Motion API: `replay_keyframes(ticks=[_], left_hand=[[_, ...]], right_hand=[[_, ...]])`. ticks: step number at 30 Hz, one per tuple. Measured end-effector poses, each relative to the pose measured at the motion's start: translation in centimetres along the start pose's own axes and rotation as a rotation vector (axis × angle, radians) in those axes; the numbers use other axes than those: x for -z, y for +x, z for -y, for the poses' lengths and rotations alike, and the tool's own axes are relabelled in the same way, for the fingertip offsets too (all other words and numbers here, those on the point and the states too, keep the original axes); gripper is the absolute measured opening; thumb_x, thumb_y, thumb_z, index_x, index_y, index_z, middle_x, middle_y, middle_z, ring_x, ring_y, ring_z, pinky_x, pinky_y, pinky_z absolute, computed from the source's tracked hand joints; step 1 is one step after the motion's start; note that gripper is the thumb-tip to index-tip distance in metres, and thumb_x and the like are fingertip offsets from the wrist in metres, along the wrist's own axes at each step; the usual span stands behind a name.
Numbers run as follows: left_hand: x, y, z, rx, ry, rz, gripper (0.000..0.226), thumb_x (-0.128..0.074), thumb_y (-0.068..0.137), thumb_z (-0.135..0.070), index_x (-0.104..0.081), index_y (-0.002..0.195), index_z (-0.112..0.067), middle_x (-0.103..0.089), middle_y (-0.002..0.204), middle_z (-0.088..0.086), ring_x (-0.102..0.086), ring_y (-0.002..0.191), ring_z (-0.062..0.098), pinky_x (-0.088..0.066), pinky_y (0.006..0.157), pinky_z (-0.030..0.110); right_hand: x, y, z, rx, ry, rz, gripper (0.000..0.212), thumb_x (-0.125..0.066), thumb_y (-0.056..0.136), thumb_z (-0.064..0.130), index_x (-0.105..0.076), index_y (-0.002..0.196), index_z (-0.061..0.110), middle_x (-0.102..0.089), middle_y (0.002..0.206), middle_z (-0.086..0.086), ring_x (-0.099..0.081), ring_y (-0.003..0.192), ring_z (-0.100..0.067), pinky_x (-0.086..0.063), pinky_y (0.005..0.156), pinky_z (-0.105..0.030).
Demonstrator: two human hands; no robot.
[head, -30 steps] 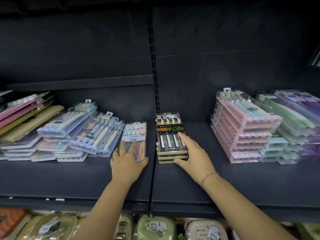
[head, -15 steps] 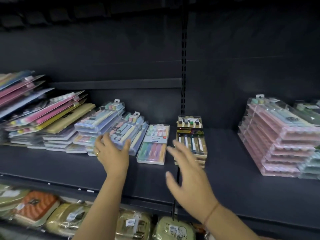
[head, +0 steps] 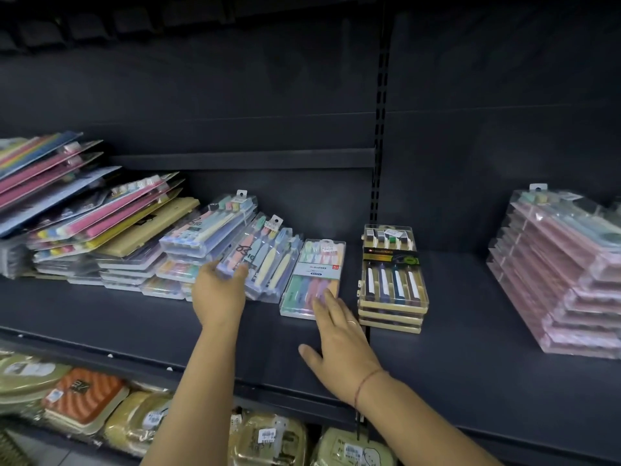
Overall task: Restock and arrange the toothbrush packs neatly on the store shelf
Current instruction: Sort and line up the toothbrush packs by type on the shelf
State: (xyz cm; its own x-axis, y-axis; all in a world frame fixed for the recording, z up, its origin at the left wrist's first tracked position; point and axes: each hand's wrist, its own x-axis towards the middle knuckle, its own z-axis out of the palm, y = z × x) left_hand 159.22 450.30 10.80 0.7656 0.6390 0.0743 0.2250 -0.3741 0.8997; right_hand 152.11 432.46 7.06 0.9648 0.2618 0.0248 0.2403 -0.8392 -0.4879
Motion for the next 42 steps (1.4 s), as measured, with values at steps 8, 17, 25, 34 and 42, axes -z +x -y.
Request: replay_keyframes(ticks=[8,17,25,34,42], left_hand=[[2.1,-3.0,-0.7,0.203,-0.639,0.081,0.043,-0.062,0.097,-0.019,-0.052,0.128,0.007,-0.059,0.068,0.006,-0.055,0.052,0.013,-0.049,0.052,0.018],[0.2,-9.6,-4.7,0.279,-0.954,0.522,0.017,-0.055,0.098,-0.010,-0.050,0.111,0.000,-0.070,0.071,0.006,-0.069,0.059,0.013,-0.055,0.055,0.020],[-2.8,-17.1,-6.2,0.101,-0.797,0.831,0.021,-0.062,0.094,-0.013,-0.051,0.109,-0.003,-0.073,0.083,0.011,-0.071,0.072,0.019,-0.057,0.066,0.025],[-6.5,-15.9,-2.9,-0.779,0.112,0.489,0.046,-0.052,0.097,-0.041,-0.042,0.142,-0.037,-0.024,0.153,-0.014,-0.019,0.143,0.008,-0.021,0.119,0.040],[-7.1,-15.8,-2.5,-0.830,0.257,0.557,0.050,-0.042,0.103,-0.037,-0.028,0.151,-0.033,-0.007,0.162,-0.012,0.004,0.149,0.010,0.021,0.089,-0.007]], right_hand=[[0.1,-0.2,0.3,0.008,0.033,0.031,0.077,-0.046,0.100,0.043,0.002,0.156,0.022,0.015,0.163,0.005,0.010,0.150,-0.017,0.003,0.120,-0.030],[6.9,-4.4,0.8,-0.096,1.035,-0.317,0.025,-0.052,0.099,0.026,-0.053,0.123,0.034,-0.070,0.107,0.010,-0.069,0.095,-0.007,-0.055,0.085,-0.029],[10.6,-7.2,-3.9,-0.166,1.109,-0.511,0.046,-0.062,0.093,0.020,-0.045,0.134,0.032,-0.074,0.085,-0.005,-0.056,0.055,-0.008,-0.043,0.049,-0.021],[10.2,-9.2,-10.0,-0.365,1.175,-0.686,0.040,-0.058,0.096,0.021,-0.052,0.135,0.027,-0.071,0.086,0.001,-0.053,0.054,-0.010,-0.044,0.054,-0.027],[8.7,-9.1,-12.5,-0.462,1.162,-0.690,0.038,-0.056,0.098,0.019,-0.052,0.136,0.022,-0.069,0.092,-0.003,-0.051,0.056,-0.014,-0.044,0.053,-0.028]])
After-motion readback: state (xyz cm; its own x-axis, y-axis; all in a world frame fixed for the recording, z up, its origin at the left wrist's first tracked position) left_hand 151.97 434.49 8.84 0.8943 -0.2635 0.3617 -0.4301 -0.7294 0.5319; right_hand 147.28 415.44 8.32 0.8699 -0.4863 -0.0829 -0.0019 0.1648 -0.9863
